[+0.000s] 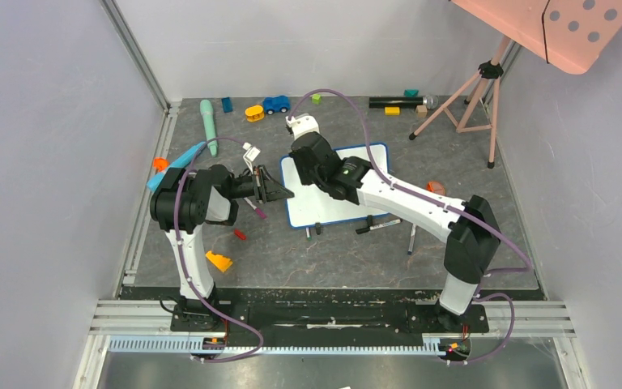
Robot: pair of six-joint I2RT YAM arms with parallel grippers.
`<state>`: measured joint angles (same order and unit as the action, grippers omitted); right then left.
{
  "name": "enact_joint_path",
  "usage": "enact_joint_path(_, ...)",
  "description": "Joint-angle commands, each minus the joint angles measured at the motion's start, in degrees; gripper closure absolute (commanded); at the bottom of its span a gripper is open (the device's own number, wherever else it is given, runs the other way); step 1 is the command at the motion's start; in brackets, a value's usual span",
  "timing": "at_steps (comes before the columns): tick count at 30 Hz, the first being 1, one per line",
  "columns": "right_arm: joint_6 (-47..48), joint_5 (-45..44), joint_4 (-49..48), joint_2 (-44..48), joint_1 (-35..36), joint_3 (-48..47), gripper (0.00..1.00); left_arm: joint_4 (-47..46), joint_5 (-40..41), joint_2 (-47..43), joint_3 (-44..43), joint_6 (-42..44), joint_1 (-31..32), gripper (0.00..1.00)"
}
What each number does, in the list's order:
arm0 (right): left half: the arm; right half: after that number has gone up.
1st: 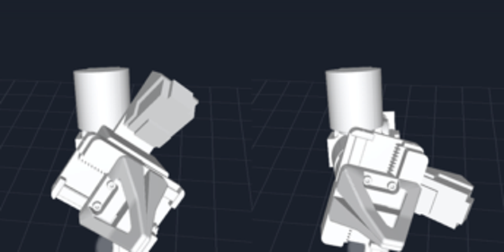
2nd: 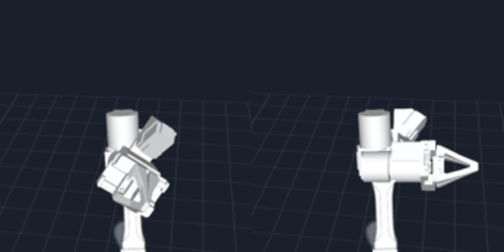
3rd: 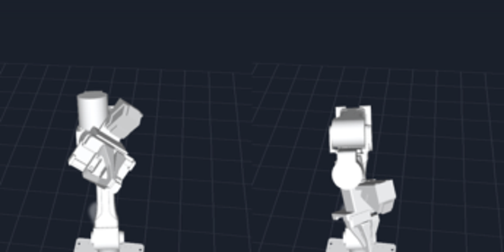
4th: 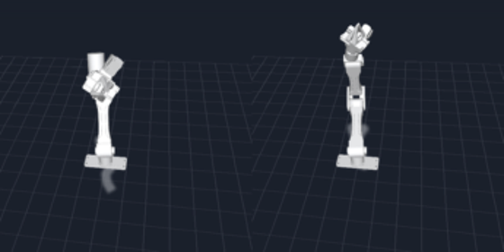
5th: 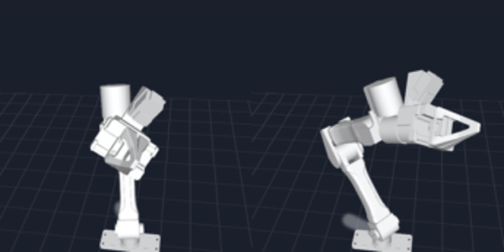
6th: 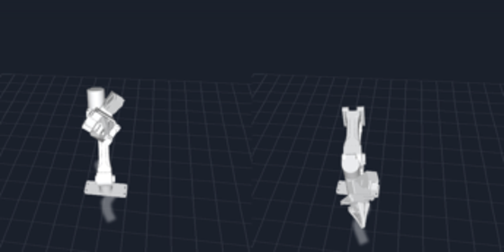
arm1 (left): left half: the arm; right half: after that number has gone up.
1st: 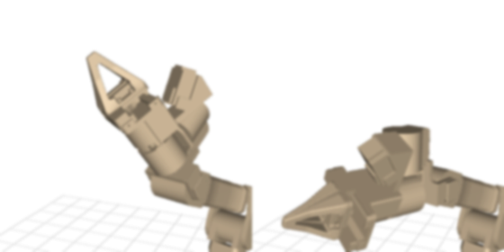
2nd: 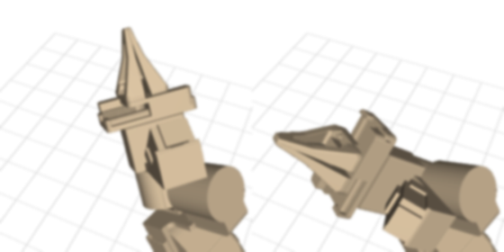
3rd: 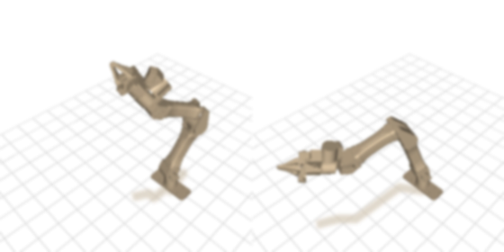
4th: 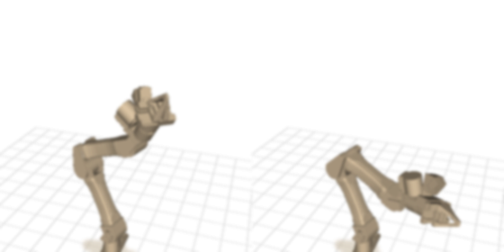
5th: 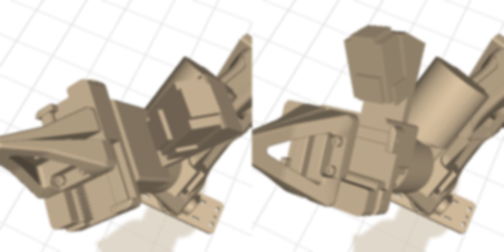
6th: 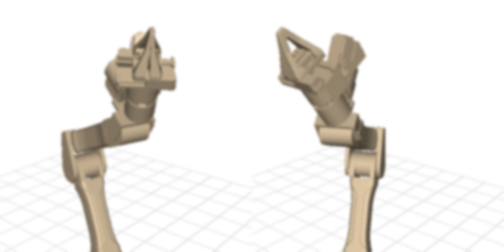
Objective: Write a sentence on the whiteboard
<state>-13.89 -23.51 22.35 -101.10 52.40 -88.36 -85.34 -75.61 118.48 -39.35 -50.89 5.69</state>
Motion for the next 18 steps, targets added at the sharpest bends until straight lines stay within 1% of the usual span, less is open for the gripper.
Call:
enact_joint_path(1, 0.6, -2.0, 0.2, -0.9, 0.4, -3.2, 1.0, -3.9, -2.1, 0.2, -0.6, 1.1, -0.2, 0.98)
enact_joint_path(7, 0.6, -1.7, 0.9, -1.7, 0.4, -4.0, 1.0, -3.9, -2.2, 0.3, -0.6, 1.2, -0.2, 0.98)
enact_joint_path(18, 1.2, 1.3, 1.7, -2.8, 0.3, -4.4, 1.0, -3.9, -2.3, 0.3, -0.7, 1.3, -0.2, 0.98)
